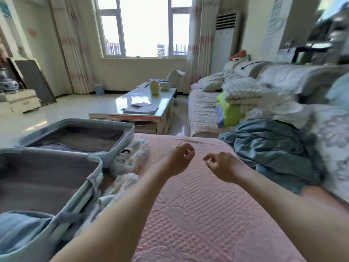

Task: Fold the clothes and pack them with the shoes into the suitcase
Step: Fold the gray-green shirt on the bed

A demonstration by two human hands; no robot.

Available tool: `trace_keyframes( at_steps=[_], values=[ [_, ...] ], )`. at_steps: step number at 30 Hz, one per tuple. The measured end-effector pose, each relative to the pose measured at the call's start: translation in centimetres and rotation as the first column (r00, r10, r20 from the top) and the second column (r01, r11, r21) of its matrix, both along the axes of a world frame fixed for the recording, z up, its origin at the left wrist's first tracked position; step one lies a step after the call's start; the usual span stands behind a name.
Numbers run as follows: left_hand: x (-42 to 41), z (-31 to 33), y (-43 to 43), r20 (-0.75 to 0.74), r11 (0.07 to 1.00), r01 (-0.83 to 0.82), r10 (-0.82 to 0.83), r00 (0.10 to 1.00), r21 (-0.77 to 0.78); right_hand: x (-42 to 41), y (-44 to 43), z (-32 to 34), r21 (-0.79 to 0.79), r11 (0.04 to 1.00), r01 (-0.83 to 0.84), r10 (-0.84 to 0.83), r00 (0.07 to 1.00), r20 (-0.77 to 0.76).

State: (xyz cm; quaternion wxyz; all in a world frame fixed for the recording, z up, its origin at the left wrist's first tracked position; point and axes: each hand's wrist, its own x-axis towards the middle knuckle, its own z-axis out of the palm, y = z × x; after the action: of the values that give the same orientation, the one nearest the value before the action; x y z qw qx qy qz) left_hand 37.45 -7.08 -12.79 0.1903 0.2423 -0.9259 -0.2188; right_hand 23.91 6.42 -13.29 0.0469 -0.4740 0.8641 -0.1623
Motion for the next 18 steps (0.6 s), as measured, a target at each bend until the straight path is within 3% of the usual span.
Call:
trace_keyframes(
  at_steps=[4,9,18],
  values=[
    [-11.4,-0.9,5.4,-0.025,0.986,0.147,-0.145,0.989,0.079,-9.5,6.7,-1.1,-0.004,0.983,0.184,-0.183,0.981,0.061],
    [-23.3,-2.4,10.2,0.128,0.955,0.295,-0.288,0.949,-0.038,-19.5,12.7,-4.3,0.027,0.943,0.333,-0.334,0.939,0.08],
    [-37.3,-10.2,12.5,0.242,0.935,0.353,-0.336,0.91,-0.027,-31.5,15.0,-11.7,0.291,0.844,0.451,-0.33,0.863,-0.381]
  ],
)
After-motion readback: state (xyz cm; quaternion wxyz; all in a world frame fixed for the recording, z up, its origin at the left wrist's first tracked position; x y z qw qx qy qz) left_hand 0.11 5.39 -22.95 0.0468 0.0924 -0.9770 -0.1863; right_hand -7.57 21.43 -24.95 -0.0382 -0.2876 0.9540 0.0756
